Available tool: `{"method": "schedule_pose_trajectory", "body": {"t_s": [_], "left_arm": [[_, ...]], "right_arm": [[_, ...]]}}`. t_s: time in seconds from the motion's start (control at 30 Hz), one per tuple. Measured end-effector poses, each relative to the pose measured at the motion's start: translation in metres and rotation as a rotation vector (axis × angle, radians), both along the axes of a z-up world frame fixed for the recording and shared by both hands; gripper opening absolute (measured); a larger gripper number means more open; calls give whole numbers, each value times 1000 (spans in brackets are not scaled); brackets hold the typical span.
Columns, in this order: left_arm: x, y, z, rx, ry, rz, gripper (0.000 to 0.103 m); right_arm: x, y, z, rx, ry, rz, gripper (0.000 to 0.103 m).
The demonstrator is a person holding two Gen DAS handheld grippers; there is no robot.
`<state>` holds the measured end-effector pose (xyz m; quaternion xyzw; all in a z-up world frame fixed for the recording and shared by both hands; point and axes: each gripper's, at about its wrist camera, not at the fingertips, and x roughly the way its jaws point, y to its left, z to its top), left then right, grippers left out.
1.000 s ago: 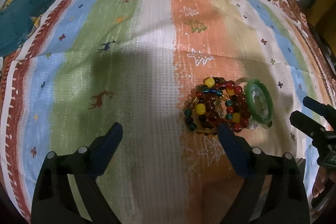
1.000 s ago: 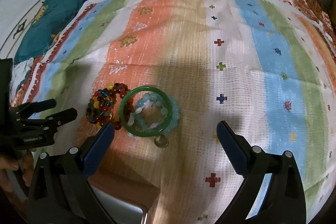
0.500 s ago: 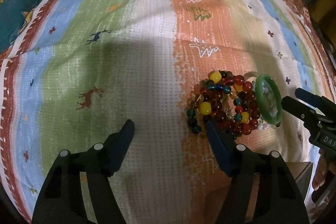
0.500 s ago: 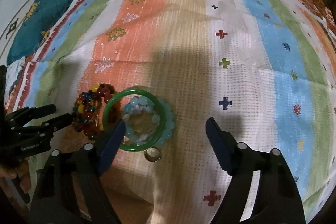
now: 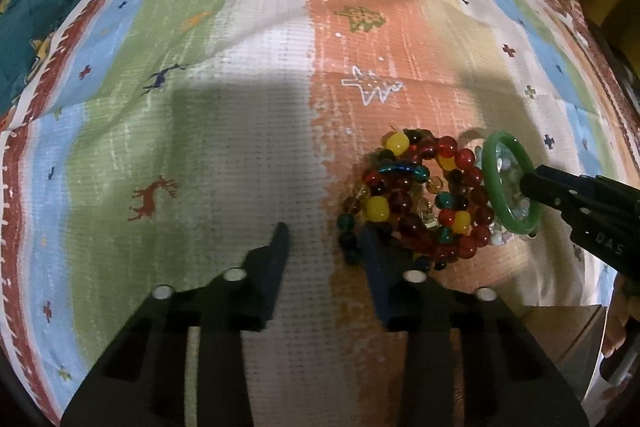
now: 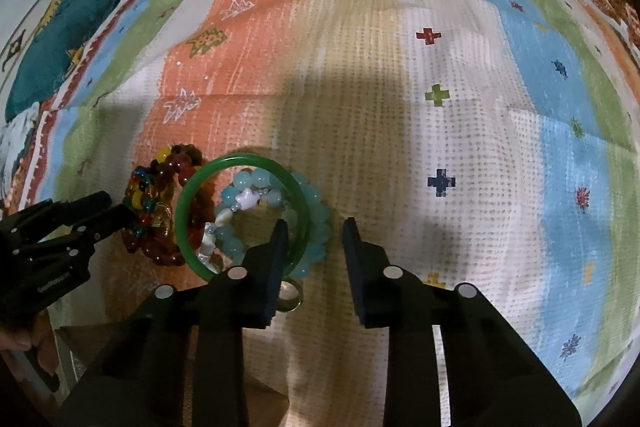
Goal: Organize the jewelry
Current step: 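Close right tool on green jade bangle while left tool grasps multicolour bead bracelet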
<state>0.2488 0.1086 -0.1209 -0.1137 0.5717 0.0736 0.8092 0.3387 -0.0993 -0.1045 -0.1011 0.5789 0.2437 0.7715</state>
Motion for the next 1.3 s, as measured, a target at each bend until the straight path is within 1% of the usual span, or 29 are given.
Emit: {"method": "schedule_pose_trajectory", "body": {"t_s": [0.03, 0.07, 0.17, 0.2, 0.23, 0.33, 0.4, 0.6, 0.83, 1.03, 1.3], "left_arm": [[0, 0, 0, 15, 5, 1, 14], [1, 1, -1, 15, 8, 5, 9], [0, 7, 0, -25, 6, 17, 9], [1, 7, 0, -30, 6, 20, 9], [1, 7, 0, -32, 7, 22, 9], [1, 6, 0, -39, 8, 22, 9], [1, 8, 1, -57, 8, 23, 9], [-3, 11, 9, -66, -11, 30, 9], [-7, 10, 28, -78, -54, 30, 9], [-11, 1, 47, -85, -98, 17, 9], [-16, -13, 67, -59, -146, 1, 9]], "right_arm": [[-1, 1, 1, -6, -2, 5, 23], [-1, 1, 2, -9, -3, 9, 22], [-2, 2, 4, -20, -12, 21, 15], [-2, 2, 4, -25, -16, 23, 9], [-2, 1, 5, -26, -15, 21, 8], [-1, -2, 4, -17, -1, 17, 8], [-2, -2, 5, -17, -3, 17, 8], [-4, -3, 13, -7, -20, 15, 8], [-8, -6, 24, -8, -50, 24, 8], [-16, -8, 36, 13, -70, 31, 8], [-26, -13, 47, 20, -94, 30, 8]]}}
